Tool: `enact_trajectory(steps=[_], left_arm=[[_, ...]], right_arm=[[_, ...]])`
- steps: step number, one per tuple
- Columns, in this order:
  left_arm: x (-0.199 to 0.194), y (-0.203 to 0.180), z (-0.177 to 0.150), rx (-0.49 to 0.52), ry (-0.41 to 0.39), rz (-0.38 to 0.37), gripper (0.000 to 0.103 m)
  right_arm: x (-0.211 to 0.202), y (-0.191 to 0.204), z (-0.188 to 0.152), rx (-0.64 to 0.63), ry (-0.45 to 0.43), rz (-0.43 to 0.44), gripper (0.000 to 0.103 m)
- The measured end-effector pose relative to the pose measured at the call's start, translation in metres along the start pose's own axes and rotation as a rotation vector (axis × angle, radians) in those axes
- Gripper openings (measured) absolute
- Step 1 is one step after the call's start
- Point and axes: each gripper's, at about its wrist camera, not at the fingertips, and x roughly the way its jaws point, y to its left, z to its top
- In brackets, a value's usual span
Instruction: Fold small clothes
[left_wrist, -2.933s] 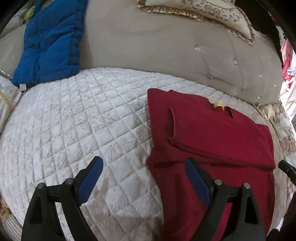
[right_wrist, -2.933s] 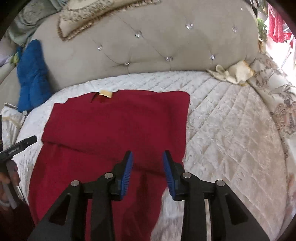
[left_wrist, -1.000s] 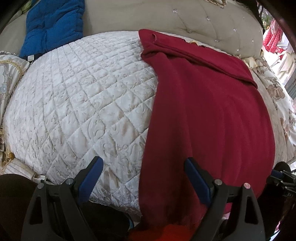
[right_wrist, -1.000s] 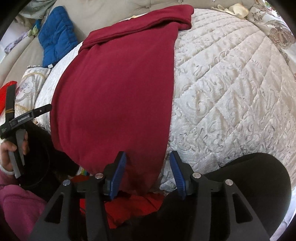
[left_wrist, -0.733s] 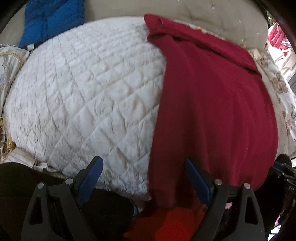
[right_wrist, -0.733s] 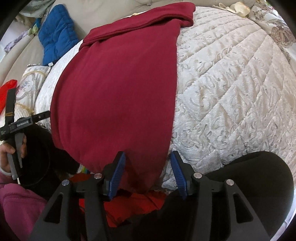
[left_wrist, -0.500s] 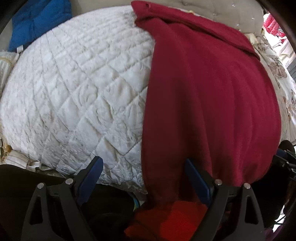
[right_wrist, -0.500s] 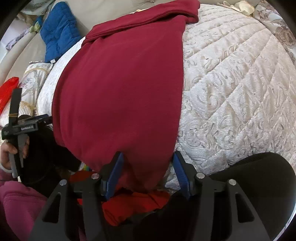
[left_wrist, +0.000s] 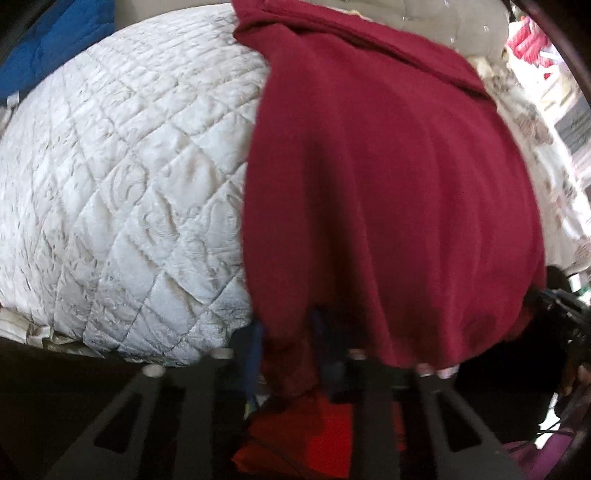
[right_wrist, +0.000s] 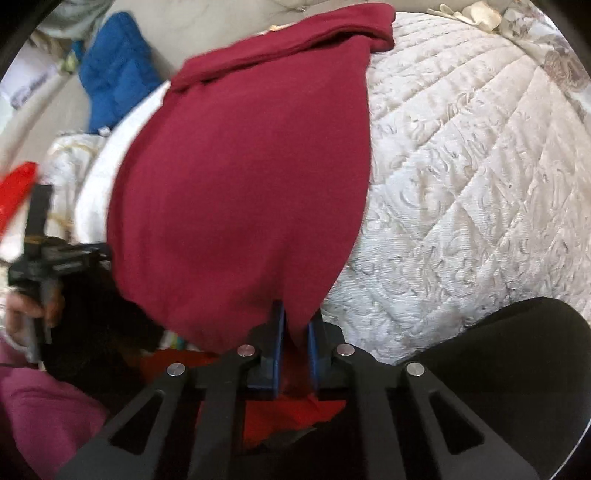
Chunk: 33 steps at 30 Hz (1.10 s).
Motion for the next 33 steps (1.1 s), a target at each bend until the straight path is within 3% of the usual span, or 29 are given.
enact_trajectory(steps=[2, 9, 11, 17, 23, 29, 30, 32, 33], left_arm=[[-0.014, 0.010, 0.002, -0.055, -0.005, -0.091, 0.007], [-0.068, 0.022, 0.016, -0.078, -0.131, -0.173, 0.007], [-0.083, 0.022, 0.027, -0.080, -0.174, -0.190, 0.007], [-0.120, 0.017, 0.100, -0.076, -0.331, -0.198, 0.008], [-0.091, 0.039, 0.175, -0.136, -0.394, -0.189, 0.007], [-0.034, 0.049, 0.239, -0.225, -0.395, -0.189, 0.008], [-0.028, 0.054, 0.243, -0.244, -0.390, -0.197, 0.014], [-0.020, 0.065, 0.246, -0.268, -0.386, -0.201, 0.039], [-0.022, 0.073, 0.241, -0.286, -0.403, -0.193, 0.058]], right_arm=[[-0.012, 0.001, 0.003, -0.007, -0.031, 0.044, 0.000], [-0.067, 0.002, 0.036, -0.006, -0.208, 0.213, 0.000], [-0.076, 0.000, 0.051, -0.008, -0.247, 0.222, 0.000], [-0.090, -0.007, 0.106, 0.001, -0.378, 0.206, 0.000], [-0.080, -0.023, 0.179, 0.051, -0.448, 0.153, 0.000], [-0.030, -0.051, 0.254, 0.123, -0.439, 0.077, 0.000], [-0.018, -0.057, 0.265, 0.142, -0.410, 0.054, 0.002], [-0.012, -0.063, 0.272, 0.146, -0.381, 0.004, 0.009], [-0.017, -0.065, 0.271, 0.143, -0.406, 0.001, 0.010]])
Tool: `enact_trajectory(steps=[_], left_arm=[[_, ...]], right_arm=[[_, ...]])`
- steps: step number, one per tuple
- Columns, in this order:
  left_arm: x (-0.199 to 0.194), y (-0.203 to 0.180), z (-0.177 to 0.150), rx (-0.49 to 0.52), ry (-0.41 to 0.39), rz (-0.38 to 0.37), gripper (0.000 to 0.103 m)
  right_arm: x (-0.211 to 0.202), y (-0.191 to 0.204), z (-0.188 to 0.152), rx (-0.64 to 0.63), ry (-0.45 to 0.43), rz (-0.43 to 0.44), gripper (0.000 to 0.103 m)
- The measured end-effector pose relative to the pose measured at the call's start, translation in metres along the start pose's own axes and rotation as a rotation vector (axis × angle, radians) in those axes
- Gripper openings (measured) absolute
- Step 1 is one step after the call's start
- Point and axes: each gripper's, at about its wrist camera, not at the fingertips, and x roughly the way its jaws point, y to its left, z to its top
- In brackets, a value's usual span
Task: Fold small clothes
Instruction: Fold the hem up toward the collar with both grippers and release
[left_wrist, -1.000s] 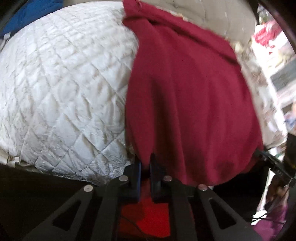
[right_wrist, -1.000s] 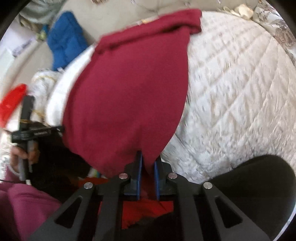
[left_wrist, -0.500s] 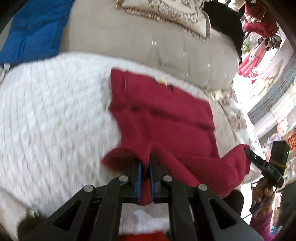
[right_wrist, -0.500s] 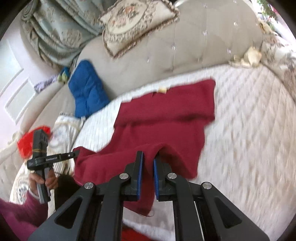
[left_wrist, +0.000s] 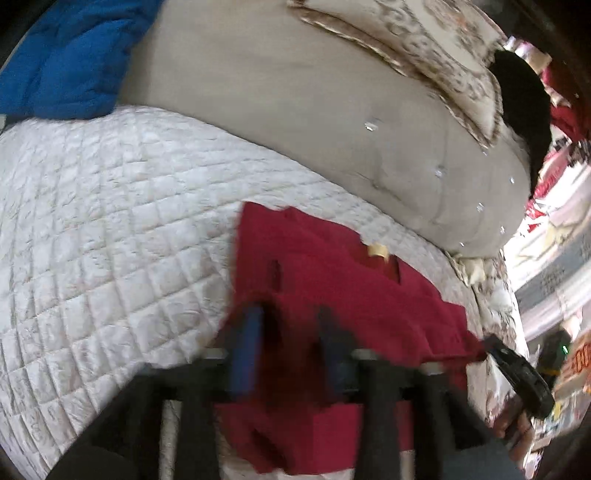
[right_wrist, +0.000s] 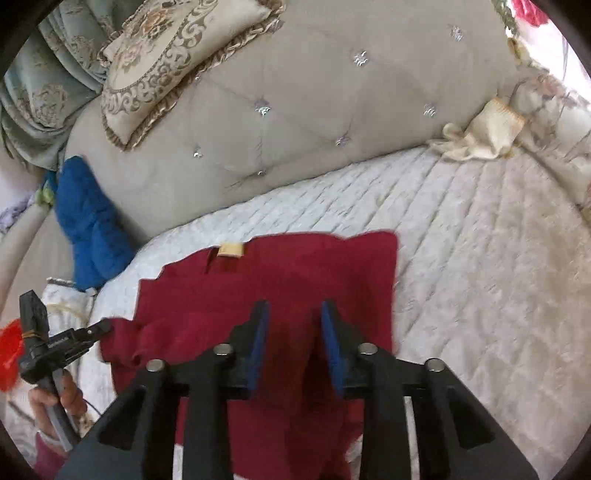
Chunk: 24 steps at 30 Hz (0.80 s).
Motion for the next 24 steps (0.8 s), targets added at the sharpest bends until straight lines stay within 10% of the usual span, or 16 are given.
enact_trajectory(steps=[9, 17, 20, 24], left_arm=[[-0.007, 0.019, -0.005, -0.007, -0.030, 0.033, 0.071], [0.025, 0.011, -0.009, 0.054, 0.036, 0.107, 0.071], [0.018, 0.019, -0.009, 0.040, 0.022, 0.084, 0.074], [0.014, 0.021, -0.009, 0.048, -0.020, 0.101, 0.078]], right_arm=[[-0.012, 0.020, -0.041, -0.138, 0.058, 0.056, 0.011], [0.093, 0.019, 0.012, -0.109, 0.101, -0.101, 0.010], [0.072, 0.011, 0.021, -0.041, 0.051, -0.043, 0.011], [0.030, 0.009, 0.021, -0.097, -0.099, -0.129, 0.037]])
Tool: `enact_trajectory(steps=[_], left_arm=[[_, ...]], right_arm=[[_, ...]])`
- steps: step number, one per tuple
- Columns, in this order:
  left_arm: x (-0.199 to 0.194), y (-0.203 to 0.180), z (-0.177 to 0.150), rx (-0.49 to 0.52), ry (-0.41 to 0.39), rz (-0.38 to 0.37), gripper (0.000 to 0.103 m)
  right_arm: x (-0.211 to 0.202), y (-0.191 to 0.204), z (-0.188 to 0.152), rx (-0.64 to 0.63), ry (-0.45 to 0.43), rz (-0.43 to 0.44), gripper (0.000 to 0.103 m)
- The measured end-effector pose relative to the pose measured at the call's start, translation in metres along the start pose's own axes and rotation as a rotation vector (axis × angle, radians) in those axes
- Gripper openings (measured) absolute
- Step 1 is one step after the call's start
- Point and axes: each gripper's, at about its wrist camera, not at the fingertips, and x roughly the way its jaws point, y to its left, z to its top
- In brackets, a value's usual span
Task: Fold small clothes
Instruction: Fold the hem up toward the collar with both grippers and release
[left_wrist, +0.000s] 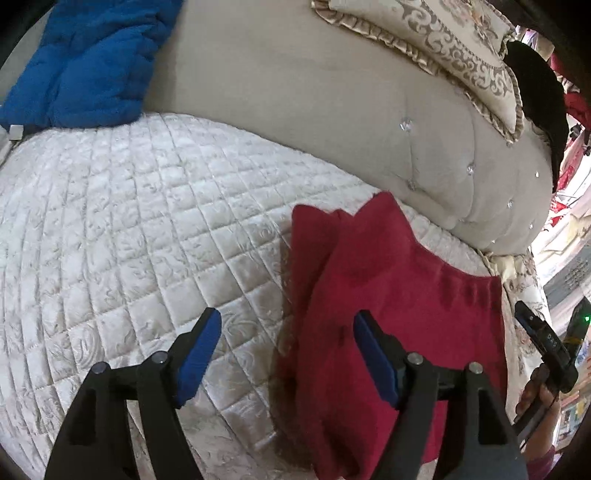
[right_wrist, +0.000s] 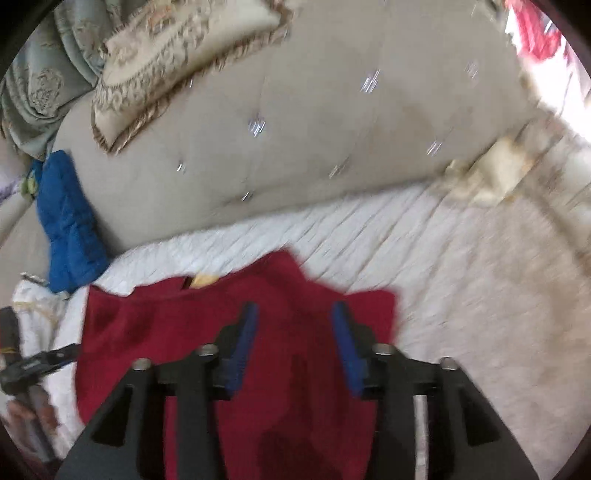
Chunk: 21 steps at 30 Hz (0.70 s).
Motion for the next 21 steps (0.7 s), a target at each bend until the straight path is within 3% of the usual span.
enact_trajectory(steps=[2, 4, 5, 6, 9, 11, 13, 16, 18, 21], left_arm=[[0.001, -0.002, 0.000, 0.000, 0.008, -0.013, 0.078], [0.002, -0.005, -0.002, 0.023, 0.008, -0.008, 0.078], [0.001, -0.005, -0.002, 0.032, 0.004, 0.004, 0.078], [0.000, -0.005, -0.003, 0.037, -0.002, 0.016, 0.078], [-0.004, 0.001, -0.002, 0.027, -0.016, 0.013, 0.078], [-0.005, 0.004, -0.001, 0.024, -0.013, 0.001, 0.079], [-0.005, 0.005, -0.001, 0.034, 0.003, -0.003, 0.079], [-0.013, 0.002, -0.005, 0.081, 0.024, -0.054, 0.079], [-0.021, 0.001, -0.011, 0.110, 0.050, -0.116, 0.079], [-0.030, -0.001, -0.024, 0.163, 0.115, -0.186, 0.080]], right_arm=[[0.007, -0.002, 0.003, -0.028, 0.011, -0.028, 0.038], [0.032, -0.001, 0.008, -0.049, 0.090, -0.014, 0.032], [0.042, 0.003, 0.007, -0.063, 0.127, 0.006, 0.003], [0.047, 0.007, 0.007, -0.074, 0.147, 0.009, 0.000], [0.036, -0.003, 0.015, -0.016, 0.057, -0.019, 0.000], [0.040, -0.020, 0.016, 0.068, 0.072, -0.035, 0.000], [0.049, -0.020, 0.012, 0.043, 0.120, -0.072, 0.000], [0.036, -0.010, 0.010, 0.013, 0.082, -0.142, 0.000], [0.017, -0.001, 0.007, 0.031, 0.048, -0.099, 0.010], [-0.007, 0.024, -0.007, -0.039, 0.057, 0.012, 0.020]])
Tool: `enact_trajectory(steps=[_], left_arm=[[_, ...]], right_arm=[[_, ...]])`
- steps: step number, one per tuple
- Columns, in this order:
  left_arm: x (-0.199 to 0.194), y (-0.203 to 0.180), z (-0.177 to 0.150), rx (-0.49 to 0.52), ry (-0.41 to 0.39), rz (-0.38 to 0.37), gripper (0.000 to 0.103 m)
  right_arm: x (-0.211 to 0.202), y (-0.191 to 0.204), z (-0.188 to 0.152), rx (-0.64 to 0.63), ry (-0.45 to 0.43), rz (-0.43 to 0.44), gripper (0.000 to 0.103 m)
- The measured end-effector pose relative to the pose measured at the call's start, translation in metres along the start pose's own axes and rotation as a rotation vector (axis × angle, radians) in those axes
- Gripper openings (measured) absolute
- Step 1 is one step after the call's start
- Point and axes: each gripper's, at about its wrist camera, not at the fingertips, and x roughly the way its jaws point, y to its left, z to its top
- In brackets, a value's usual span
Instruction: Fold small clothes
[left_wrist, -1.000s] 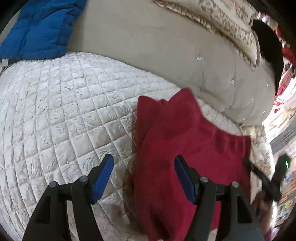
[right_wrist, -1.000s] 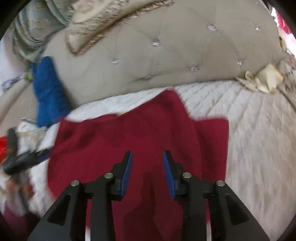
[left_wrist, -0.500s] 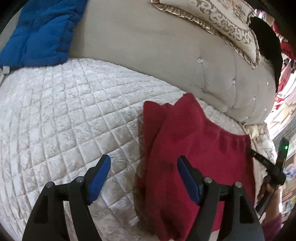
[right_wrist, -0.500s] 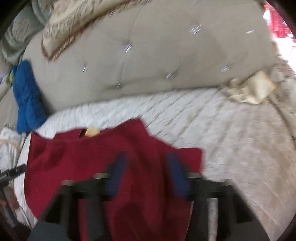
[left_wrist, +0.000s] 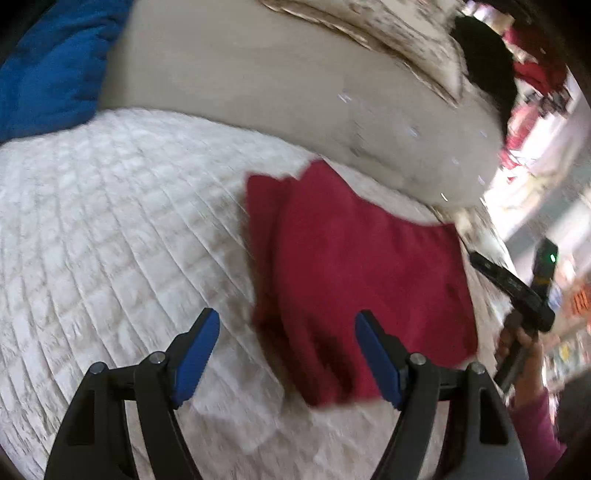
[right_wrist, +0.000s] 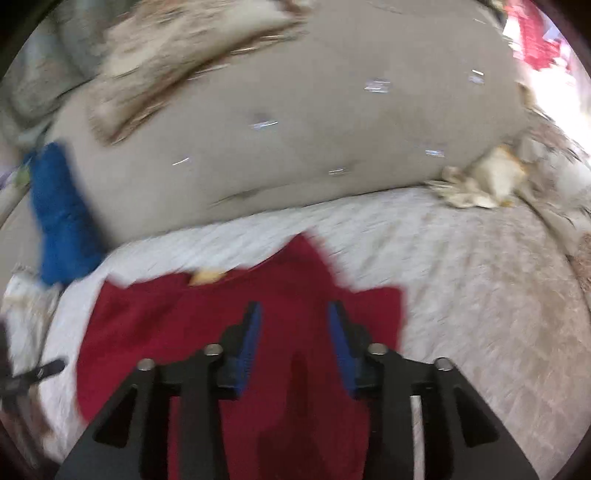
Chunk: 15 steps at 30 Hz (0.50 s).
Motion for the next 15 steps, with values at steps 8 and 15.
enact_trajectory(steps=[8, 15], left_arm=[[0.022, -0.021, -0.023, 0.130, 0.121, 0.039, 0.074], [0.045, -0.023, -0.028, 0.134, 0.183, 0.023, 0.036]], right_arm=[[-0.017, 0.011, -0.041, -0.020, 0.081, 0.053, 0.020], [-0.031, -0.006, -0.054, 0.053, 0.092, 0.066, 0.020]])
